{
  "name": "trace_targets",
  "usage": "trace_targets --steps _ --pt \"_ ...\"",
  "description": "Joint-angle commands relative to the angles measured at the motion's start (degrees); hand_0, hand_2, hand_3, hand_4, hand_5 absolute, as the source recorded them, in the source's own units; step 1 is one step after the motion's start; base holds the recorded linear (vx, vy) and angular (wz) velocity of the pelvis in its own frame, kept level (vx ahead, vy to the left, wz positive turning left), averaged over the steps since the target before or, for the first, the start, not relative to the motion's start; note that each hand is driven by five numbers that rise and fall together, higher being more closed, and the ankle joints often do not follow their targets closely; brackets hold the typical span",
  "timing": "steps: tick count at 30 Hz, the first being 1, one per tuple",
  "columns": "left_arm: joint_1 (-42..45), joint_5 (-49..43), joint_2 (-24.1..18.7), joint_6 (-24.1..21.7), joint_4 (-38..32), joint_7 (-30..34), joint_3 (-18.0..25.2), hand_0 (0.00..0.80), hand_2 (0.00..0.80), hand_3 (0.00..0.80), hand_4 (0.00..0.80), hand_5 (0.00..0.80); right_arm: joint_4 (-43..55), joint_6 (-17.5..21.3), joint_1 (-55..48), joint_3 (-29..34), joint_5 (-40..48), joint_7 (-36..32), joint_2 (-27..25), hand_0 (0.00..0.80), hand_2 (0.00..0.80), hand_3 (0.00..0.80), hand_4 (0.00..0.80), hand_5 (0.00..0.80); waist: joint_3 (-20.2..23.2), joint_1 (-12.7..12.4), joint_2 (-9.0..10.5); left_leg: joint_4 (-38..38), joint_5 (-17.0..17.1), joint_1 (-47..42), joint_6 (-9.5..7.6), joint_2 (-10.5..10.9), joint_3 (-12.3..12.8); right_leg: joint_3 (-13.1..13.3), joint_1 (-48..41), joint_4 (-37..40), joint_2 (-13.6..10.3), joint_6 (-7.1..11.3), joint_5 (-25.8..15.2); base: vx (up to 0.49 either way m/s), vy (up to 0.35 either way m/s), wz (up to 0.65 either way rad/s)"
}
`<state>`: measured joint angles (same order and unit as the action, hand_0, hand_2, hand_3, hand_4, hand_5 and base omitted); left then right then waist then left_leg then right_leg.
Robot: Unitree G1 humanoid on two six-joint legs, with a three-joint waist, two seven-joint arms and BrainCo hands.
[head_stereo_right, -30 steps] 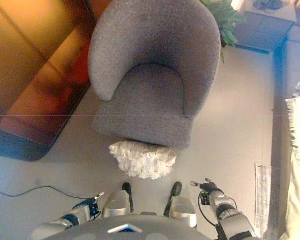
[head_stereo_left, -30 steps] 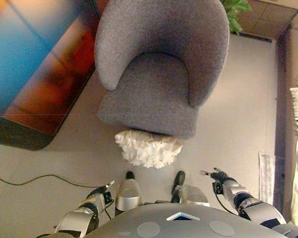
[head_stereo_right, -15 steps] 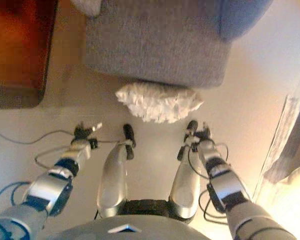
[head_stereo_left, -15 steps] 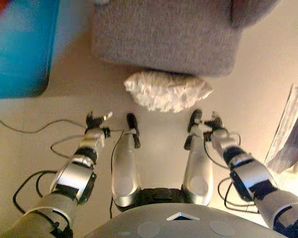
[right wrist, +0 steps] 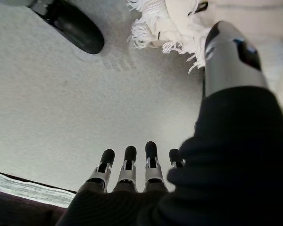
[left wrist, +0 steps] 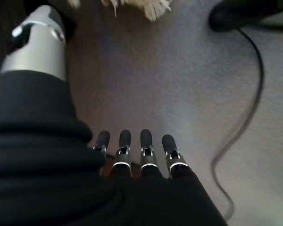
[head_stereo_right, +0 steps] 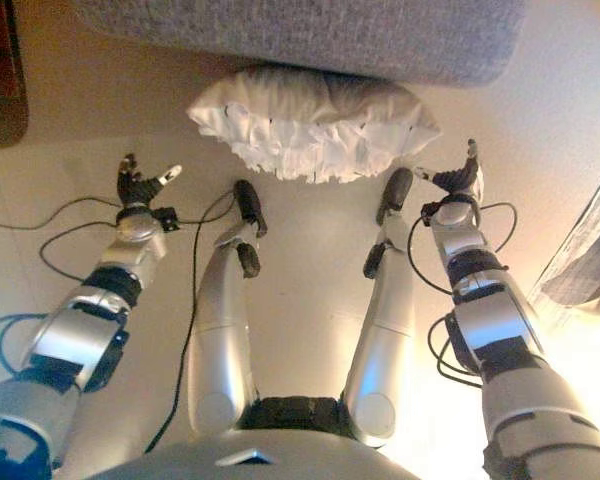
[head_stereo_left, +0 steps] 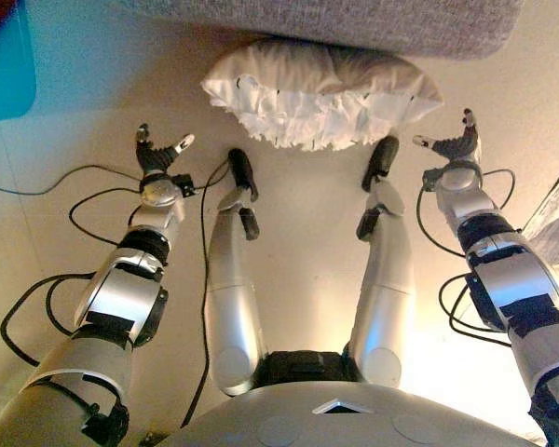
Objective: Pick up the cushion and take it to the sofa
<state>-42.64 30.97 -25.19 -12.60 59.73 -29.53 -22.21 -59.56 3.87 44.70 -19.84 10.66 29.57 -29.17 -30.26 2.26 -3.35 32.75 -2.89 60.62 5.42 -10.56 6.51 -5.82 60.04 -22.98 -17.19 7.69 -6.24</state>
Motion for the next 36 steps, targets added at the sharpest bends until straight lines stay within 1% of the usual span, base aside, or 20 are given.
trace_targets --steps 1,2,4,5,6,9,13,17,19,23,25,28,30,32,33,35,36 --pt "0.82 -2.78 -4.36 -3.93 -1.04 -0.61 3.35 0.0 0.0 0.0 0.0 0.0 4.37 4.85 -6.85 1.41 -1.78 2.78 -7.21 0.0 0.0 0.0 0.0 0.0 0.47 2.15 -1.55 -2.04 2.51 3.48 -0.18 -0.99 -1.73 4.48 4.19 -6.0 -0.19 0.26 4.05 -0.003 0.023 -0.07" --pt "-0.5 -3.35 -5.94 -5.03 -1.14 1.2 3.31 0.0 0.0 0.0 0.0 0.0 5.29 5.95 -7.01 1.42 -2.05 2.9 -8.58 0.0 0.0 0.0 0.0 0.0 0.47 2.61 -1.58 -2.03 2.41 4.47 -0.23 -1.18 -1.43 4.93 5.47 -6.34 0.22 0.12 4.23 -0.008 0.04 -0.08" --pt "-2.19 -2.93 -7.79 -6.74 -1.33 5.56 2.74 0.0 0.0 0.0 0.0 0.0 6.79 7.35 -6.57 1.16 -2.27 3.55 -10.15 0.0 0.0 0.0 0.0 0.0 0.47 3.11 -1.81 -1.45 2.14 6.34 -0.31 -1.47 -1.3 5.69 7.79 -7.39 0.63 -0.05 4.55 -0.015 0.061 -0.1" --pt "-3.67 -3.41 -8.83 -7.45 -1.42 7.47 2.02 0.0 0.0 0.0 0.0 0.0 8.08 8.77 -5.83 0.99 -2.89 3.4 -11.56 0.0 0.0 0.0 0.0 0.0 0.47 3.52 -2.12 -0.88 1.89 8.04 -0.47 -1.52 -1.22 6.3 9.98 -8.25 0.84 -0.04 4.73 -0.02 0.087 -0.2" --pt "-4.62 -4.53 -9.47 -7.57 -1.46 7.66 1.47 0.0 0.0 0.0 0.0 0.0 9.06 9.27 -5.05 0.69 -3.98 3.44 -12.53 0.0 0.0 0.0 0.0 0.0 0.47 3.78 -2.35 -0.59 1.68 9.08 -0.57 -1.53 -1.14 6.74 11.39 -8.83 1.04 0.02 4.97 -0.019 0.107 -0.24" --pt "-8.04 -5.04 -11.71 -7.87 -1.83 8.26 -1.02 0.0 0.0 0.0 0.0 0.0 10.85 8.21 -1.21 -1.64 -5.55 3.29 -15.24 0.0 0.0 0.0 0.0 0.0 0.47 4.22 -3.13 0.56 0.89 12.82 -0.92 -1.7 -1.05 7.89 16.09 -10.81 1.39 0.07 5.93 -0.018 0.093 -0.14" --pt "-15.19 -5.24 -15.15 -7.38 -0.6 10.77 -4.33 0.0 0.0 0.0 0.0 0.0 8.95 10.03 5.76 -5.13 -3.59 0.87 -18.43 0.0 0.0 0.0 0.0 0.0 0.47 4.31 -3.71 1.89 0.06 17.53 -1.09 -2.27 -1.0 8.16 21.0 -12.43 1.22 -0.08 6.77 -0.025 0.046 -0.11" --pt "-20.14 -7.75 -16.71 -9.36 -0.45 13.16 -7.85 0.0 0.0 0.0 0.0 0.0 8.41 13.28 10.5 -7.9 -3.33 -1.31 -20.09 0.0 0.0 0.0 0.0 0.0 0.47 4.22 -4.03 2.59 0.15 21.32 -1.23 -2.34 -1.18 8.37 24.8 -13.9 1.17 0.01 6.89 -0.027 0.038 0.03" --pt "-23.0 -8.98 -17.33 -10.03 -1.05 14.22 -10.42 0.0 0.0 0.0 0.0 0.0 8.64 14.32 13.2 -9.39 -3.59 -2.04 -21.16 0.0 0.0 0.0 0.0 0.0 0.47 4.24 -4.21 2.6 0.33 22.7 -1.2 -2.2 -1.22 8.61 26.25 -14.36 1.34 0.12 6.86 -0.032 0.048 0.09" --pt "-28.91 -8.95 -17.36 -8.84 -1.21 16.47 -14.59 0.0 0.0 0.0 0.0 0.0 8.76 16.09 18.39 -12.2 -2.84 -4.26 -21.73 0.0 0.0 0.0 0.0 0.0 0.47 4.34 -4.3 2.62 0.61 25.15 -1.3 -2.02 -1.26 8.92 28.63 -15.46 1.55 0.32 7.03 -0.034 0.045 0.1" --pt "-32.06 -9.17 -17.06 -8.0 -1.45 18.1 -16.73 0.0 0.0 0.0 0.0 0.0 9.49 16.28 21.96 -14.13 -2.07 -6.3 -21.44 0.0 0.0 0.0 0.0 0.0 0.47 4.29 -4.28 2.05 1.07 26.59 -1.29 -2.07 -1.46 8.89 29.85 -14.76 1.51 0.53 6.54 -0.034 0.027 0.06" --pt "-34.67 -7.77 -15.9 -6.99 -1.59 20.47 -18.91 0.0 0.0 0.0 0.0 0.0 9.71 18.2 25.76 -16.6 -0.06 -11.09 -20.76 0.0 0.0 0.0 0.0 0.0 0.47 3.97 -4.3 1.18 1.35 27.61 -1.2 -2.02 -1.94 8.13 29.89 -12.91 1.35 0.8 6.1 -0.005 0.006 0.02" --pt "-35.42 -5.96 -15.47 -6.03 -2.29 22.47 -19.68 0.0 0.0 0.0 0.0 0.0 10.13 19.48 27.12 -17.64 3.27 -16.18 -20.16 0.0 0.0 0.0 0.0 0.0 0.47 3.78 -4.14 0.45 1.61 27.82 -1.11 -1.86 -2.14 7.73 29.89 -12.03 1.14 0.98 5.83 -0.004 -0.018 0.01" --pt "-35.19 0.16 -14.79 -4.2 -3.22 27.92 -19.6 0.0 0.0 0.0 0.0 0.0 11.91 20.4 27.52 -18.4 10.23 -25.6 -19.43 0.0 0.0 0.0 0.0 0.0 0.47 3.61 -3.7 -0.15 1.71 27.78 -0.86 -1.77 -2.26 7.38 29.84 -11.31 0.77 1.25 5.71 -0.008 -0.042 0.06" --pt "-34.71 2.4 -14.62 -3.54 -3.82 31.91 -19.13 0.0 0.0 0.0 0.0 0.0 13.81 19.64 27.52 -18.79 13.76 -31.14 -19.12 0.0 0.0 0.0 0.0 0.0 0.47 3.55 -3.49 -0.56 1.96 27.82 -0.7 -1.65 -2.29 7.29 29.83 -10.88 0.71 1.37 5.56 -0.005 -0.036 0.09" --pt "-33.62 8.47 -14.33 0.01 -5.32 40.65 -18.93 0.0 0.0 0.0 0.0 0.0 16.81 17.06 27.06 -19.01 22.4 -40.99 -18.91 0.0 0.0 0.0 0.0 0.0 0.47 3.45 -3.31 -0.88 2.34 27.96 -0.48 -1.44 -2.51 7.06 29.83 -10.51 0.68 1.43 5.35 -0.007 -0.023 0.09" --pt "-32.4 11.99 -14.13 2.66 -6.67 47.45 -18.72 0.0 0.0 0.0 0.0 0.0 19.44 14.17 26.15 -18.68 29.16 -47.49 -18.8 0.0 0.0 0.0 0.0 0.0 0.47 3.43 -3.29 -1.02 2.47 28.0 -0.32 -1.32 -2.64 6.95 29.83 -10.47 0.62 1.48 5.34 -0.001 -0.009 0.07"
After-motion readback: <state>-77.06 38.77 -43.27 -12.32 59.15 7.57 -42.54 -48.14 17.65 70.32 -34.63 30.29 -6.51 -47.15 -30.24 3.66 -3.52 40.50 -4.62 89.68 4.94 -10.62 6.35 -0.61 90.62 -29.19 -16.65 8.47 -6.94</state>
